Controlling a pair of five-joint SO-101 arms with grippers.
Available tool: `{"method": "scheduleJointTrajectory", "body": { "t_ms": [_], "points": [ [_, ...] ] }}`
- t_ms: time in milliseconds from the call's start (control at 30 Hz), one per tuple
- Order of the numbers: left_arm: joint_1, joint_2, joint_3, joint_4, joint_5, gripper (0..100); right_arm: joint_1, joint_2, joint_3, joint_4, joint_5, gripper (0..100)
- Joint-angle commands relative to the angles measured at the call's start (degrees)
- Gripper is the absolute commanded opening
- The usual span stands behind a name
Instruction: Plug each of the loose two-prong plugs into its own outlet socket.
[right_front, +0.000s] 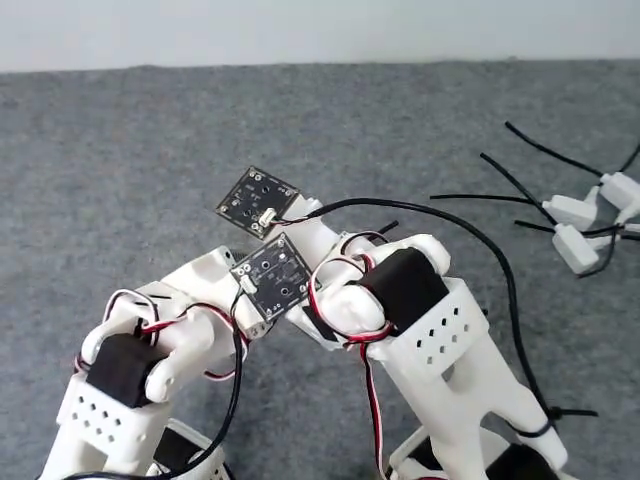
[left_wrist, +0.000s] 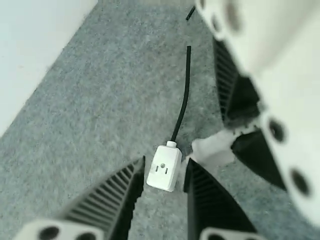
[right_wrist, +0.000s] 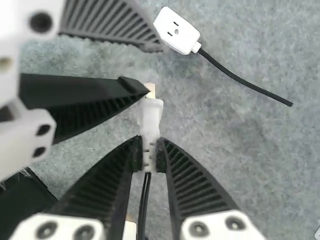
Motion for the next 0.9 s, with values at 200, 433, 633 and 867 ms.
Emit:
{"method": "scheduleJointTrajectory", "body": {
  "t_ms": [200,433,633,867],
  "points": [
    [6.9,1.6,11.8,0.4,-0.8,13,-0.3,-3.1,-2.5,-1.8,2.7,0.8],
    [6.9,1.6,15.4,-3.1,-0.6,12,-0.4,-6.8,-2.5,-1.5,2.5,0.8],
    [10.2,1.6,15.9,-2.7,-0.5,12,-0.4,-6.3,-2.3,-1.8,2.5,0.8],
    [17.4,1.6,19.3,-3.0,-0.5,12,-0.3,-6.3,-2.2,-2.4,2.5,0.8]
  ]
}}
